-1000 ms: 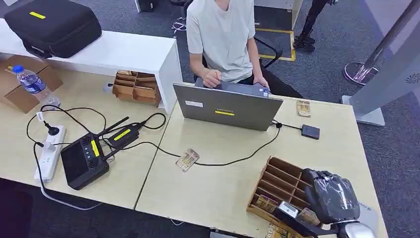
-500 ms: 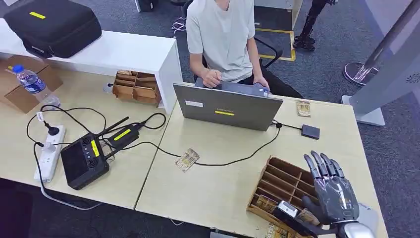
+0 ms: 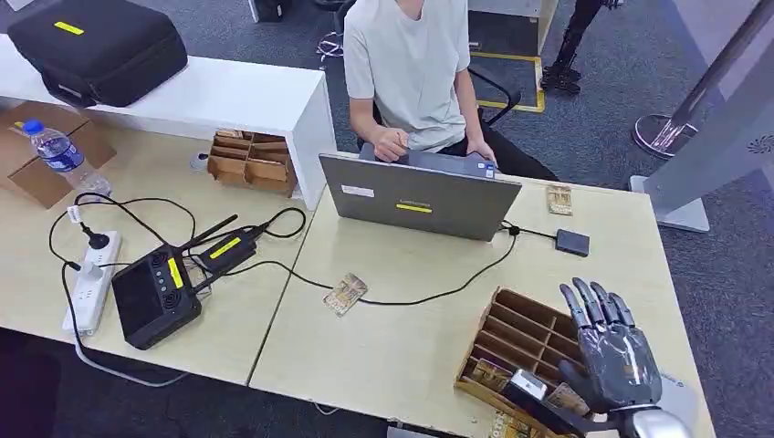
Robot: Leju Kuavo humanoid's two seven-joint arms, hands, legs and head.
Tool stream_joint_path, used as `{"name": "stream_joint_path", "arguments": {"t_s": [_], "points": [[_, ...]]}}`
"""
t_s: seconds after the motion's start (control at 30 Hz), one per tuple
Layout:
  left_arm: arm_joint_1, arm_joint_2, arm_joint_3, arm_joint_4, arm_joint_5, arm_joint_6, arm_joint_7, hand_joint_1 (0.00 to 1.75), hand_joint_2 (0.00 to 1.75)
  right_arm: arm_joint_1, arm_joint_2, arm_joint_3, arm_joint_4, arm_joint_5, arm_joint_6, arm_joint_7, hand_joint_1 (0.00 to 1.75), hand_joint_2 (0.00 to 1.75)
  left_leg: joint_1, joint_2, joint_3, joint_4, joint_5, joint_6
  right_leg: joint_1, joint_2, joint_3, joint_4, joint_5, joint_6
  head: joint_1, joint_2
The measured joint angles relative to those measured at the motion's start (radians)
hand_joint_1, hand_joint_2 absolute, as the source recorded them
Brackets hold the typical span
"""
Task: Pass the card to the sensor for recognition and then transmit it.
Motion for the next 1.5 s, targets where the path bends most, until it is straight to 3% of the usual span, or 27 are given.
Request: {"name": "stream_joint_path", "arguments": {"t_s": [0.5, 0.8, 0.83, 0.87, 1.5], "points": [[0.0, 0.0, 0.0, 0.0, -0.003, 0.002, 0.0, 0.0, 1.75, -0.011, 0.0, -0.115, 0.036, 0.02, 0.015, 0.01, 0.0, 1.75, 0.0, 0.0, 0.0, 0.0, 0.0, 0.0, 0.0, 0.0, 0.0, 0.0, 0.0, 0.0, 0.0, 0.0], [0.0, 0.0, 0.0, 0.0, -0.003, 0.005, 0.0, 0.0, 1.75, -0.019, 0.002, -0.142, 0.068, 0.02, 0.025, 0.0, 0.0, 1.75, 0.0, 0.0, 0.0, 0.0, 0.0, 0.0, 0.0, 0.0, 0.0, 0.0, 0.0, 0.0, 0.0, 0.0], [0.0, 0.0, 0.0, 0.0, -0.003, 0.005, 0.0, 0.0, 1.75, -0.019, 0.002, -0.142, 0.069, 0.02, 0.026, 0.0, 1.47, 1.75, 0.0, 0.0, 0.0, 0.0, 0.0, 0.0, 0.0, 0.0, 0.0, 0.0, 0.0, 0.0, 0.0, 0.0], [0.0, 0.0, 0.0, 0.0, -0.003, 0.005, 0.0, 0.0, 1.75, -0.019, 0.002, -0.142, 0.071, 0.02, 0.027, -0.001, 1.75, 1.75, 0.0, 0.0, 0.0, 0.0, 0.0, 0.0, 0.0, 0.0, 0.0, 0.0, 0.0, 0.0, 0.0, 0.0], [-0.002, 0.0, 0.001, 0.0, -0.003, 0.005, 0.0, 0.0, 1.75, -0.042, 0.01, -0.142, 0.092, 0.018, 0.031, -0.014, 1.75, 1.75, 0.0, 0.0, 0.0, 0.0, 0.0, 0.0, 0.0, 0.0, 0.0, 0.0, 0.0, 0.0, 0.0, 0.0]]}}
